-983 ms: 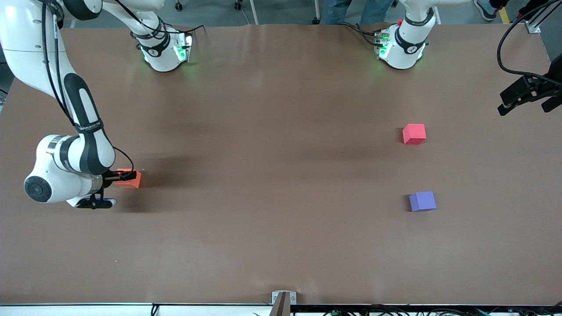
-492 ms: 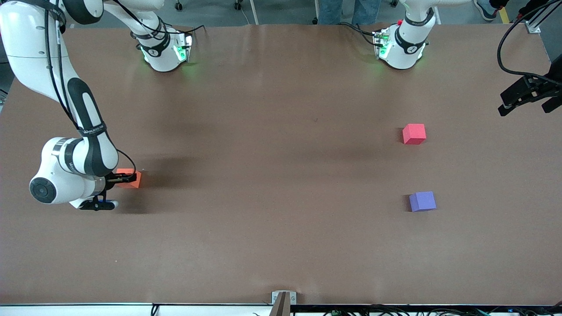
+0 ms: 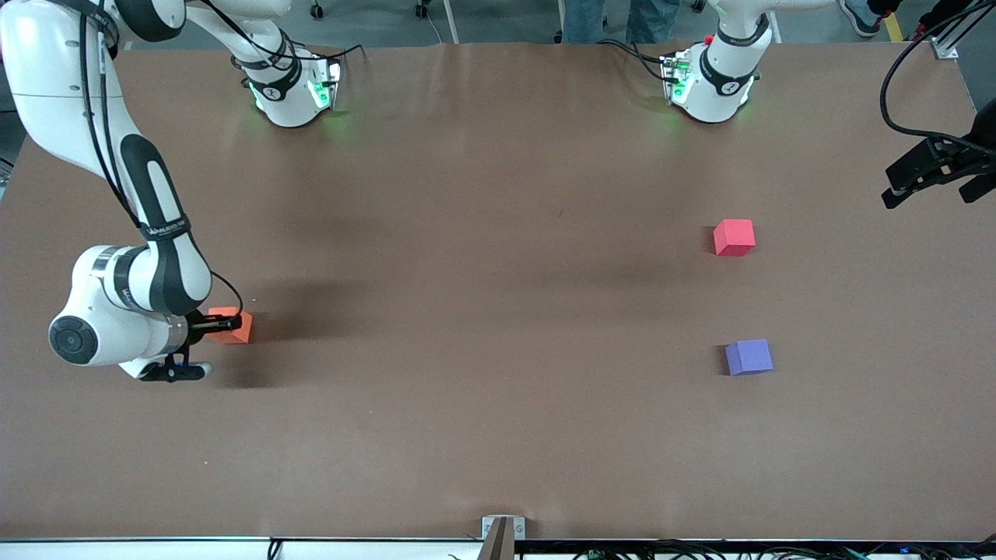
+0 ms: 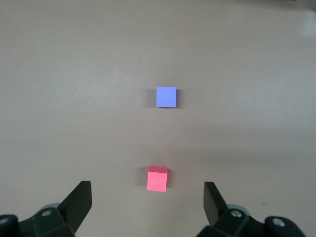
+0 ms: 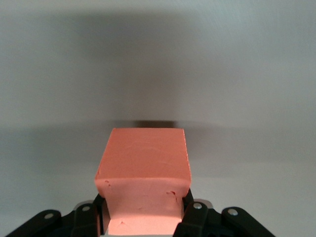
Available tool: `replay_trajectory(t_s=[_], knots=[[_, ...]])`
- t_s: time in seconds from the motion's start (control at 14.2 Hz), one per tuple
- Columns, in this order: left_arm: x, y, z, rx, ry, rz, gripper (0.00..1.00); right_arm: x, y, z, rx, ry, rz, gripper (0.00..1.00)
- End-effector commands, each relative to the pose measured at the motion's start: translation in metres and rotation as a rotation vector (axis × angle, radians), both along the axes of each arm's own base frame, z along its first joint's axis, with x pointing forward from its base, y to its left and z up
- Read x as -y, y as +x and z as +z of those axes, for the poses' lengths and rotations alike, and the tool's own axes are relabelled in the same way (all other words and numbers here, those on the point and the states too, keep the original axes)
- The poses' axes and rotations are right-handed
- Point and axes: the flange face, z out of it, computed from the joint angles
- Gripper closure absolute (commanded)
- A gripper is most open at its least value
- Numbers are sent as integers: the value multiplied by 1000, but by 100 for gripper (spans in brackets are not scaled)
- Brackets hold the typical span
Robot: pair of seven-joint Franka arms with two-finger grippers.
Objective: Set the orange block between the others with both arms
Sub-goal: 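Carry the orange cube with the right gripper toward the table middle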
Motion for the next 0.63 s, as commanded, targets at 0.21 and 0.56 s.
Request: replay_trajectory(t_s=[0.21, 0.56], knots=[[-1, -2, 8, 22, 4, 0, 0, -227, 20, 95, 155, 70, 341, 62], [0, -2, 7, 19, 4, -2, 0, -384, -29, 62, 212, 154, 805, 62]])
